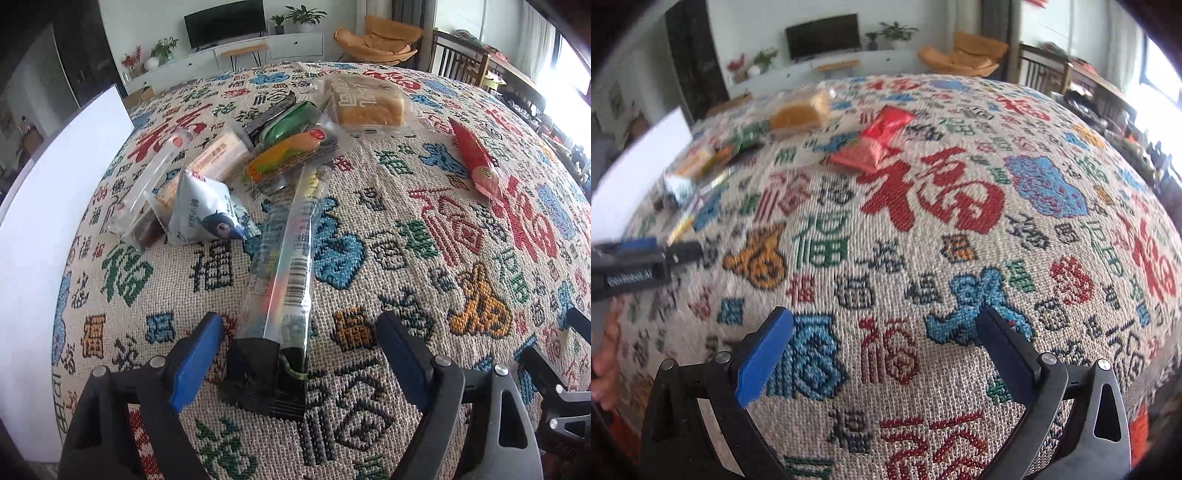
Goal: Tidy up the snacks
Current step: 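Close the left tool on the clear tube snack with black cap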
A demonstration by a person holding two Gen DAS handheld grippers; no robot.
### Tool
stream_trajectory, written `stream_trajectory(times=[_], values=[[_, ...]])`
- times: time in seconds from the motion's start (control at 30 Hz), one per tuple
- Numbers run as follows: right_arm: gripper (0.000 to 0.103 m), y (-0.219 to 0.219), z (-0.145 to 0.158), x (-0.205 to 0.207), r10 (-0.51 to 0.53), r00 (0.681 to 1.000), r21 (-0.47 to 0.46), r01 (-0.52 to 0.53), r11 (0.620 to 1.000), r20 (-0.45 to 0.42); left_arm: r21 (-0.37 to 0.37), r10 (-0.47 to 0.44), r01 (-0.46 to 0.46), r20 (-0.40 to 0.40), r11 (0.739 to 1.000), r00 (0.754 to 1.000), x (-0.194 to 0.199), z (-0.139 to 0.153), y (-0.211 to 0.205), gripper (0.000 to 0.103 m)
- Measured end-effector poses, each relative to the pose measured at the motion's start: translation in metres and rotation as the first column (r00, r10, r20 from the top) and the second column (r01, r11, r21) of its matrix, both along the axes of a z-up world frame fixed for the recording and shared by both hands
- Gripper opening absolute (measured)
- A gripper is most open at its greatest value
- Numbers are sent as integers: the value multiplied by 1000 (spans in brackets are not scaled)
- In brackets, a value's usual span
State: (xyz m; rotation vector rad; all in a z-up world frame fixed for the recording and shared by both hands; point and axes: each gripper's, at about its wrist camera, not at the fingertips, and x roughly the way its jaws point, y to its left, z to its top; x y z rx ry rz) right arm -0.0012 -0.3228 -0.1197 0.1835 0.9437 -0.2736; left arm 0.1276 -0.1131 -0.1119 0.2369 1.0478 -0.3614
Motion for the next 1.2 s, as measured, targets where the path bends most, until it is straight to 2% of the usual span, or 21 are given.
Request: stream_trajectory(times=[0.07,0.2,0.23,0.3,0.37,0.6,0.63,0.73,0.77,0.8,0.87,0.97,1.1,1.2], values=[[102,3,-2,1,-4,1000,-26,4,1000,10,-25,16,-17,-18,1000,1000,2,0,3,84],[102,2,-3,-3,-22,1000,-29,22,999,16,-10,18,-18,-11,1000,1000,-2,2,-2,87],[102,1,-3,-3,-20,1000,-29,21,999,16,-8,27,-27,-10,1000,1000,-1,2,-2,90],[102,-1,-3,-4,-16,1000,-30,17,999,16,11,72,-72,-9,997,997,6,-3,0,103],[102,0,-4,-3,-15,1000,-32,16,999,21,-22,92,-92,-19,995,996,8,-4,6,103],[102,3,-4,-7,-17,999,-41,18,999,39,-12,73,-73,-25,997,997,7,-2,6,101],[102,4,-3,-8,-16,999,-42,18,999,41,-18,66,-67,-23,998,998,6,-1,6,99],[102,4,-3,-8,-16,999,-42,18,999,35,-32,6,-6,0,999,1000,0,5,1,69],[101,4,-1,-7,-15,1000,-40,16,999,14,-30,-9,9,6,1000,1000,-5,7,-1,43],[101,4,1,-3,-12,1000,-44,12,999,-9,-17,-17,17,13,1000,1000,-9,9,-2,35],[101,6,11,5,-9,1000,-99,8,995,-7,-19,-25,25,4,1000,1000,-13,10,0,33],[101,9,31,18,21,998,-222,-6,975,67,-32,-34,33,-4,999,999,-21,11,5,33],[101,6,52,39,76,976,-273,-19,962,202,-44,-50,50,-14,998,999,-32,13,14,33],[101,4,60,54,102,960,-300,-20,954,260,-56,-60,58,-19,997,998,-41,12,21,33]])
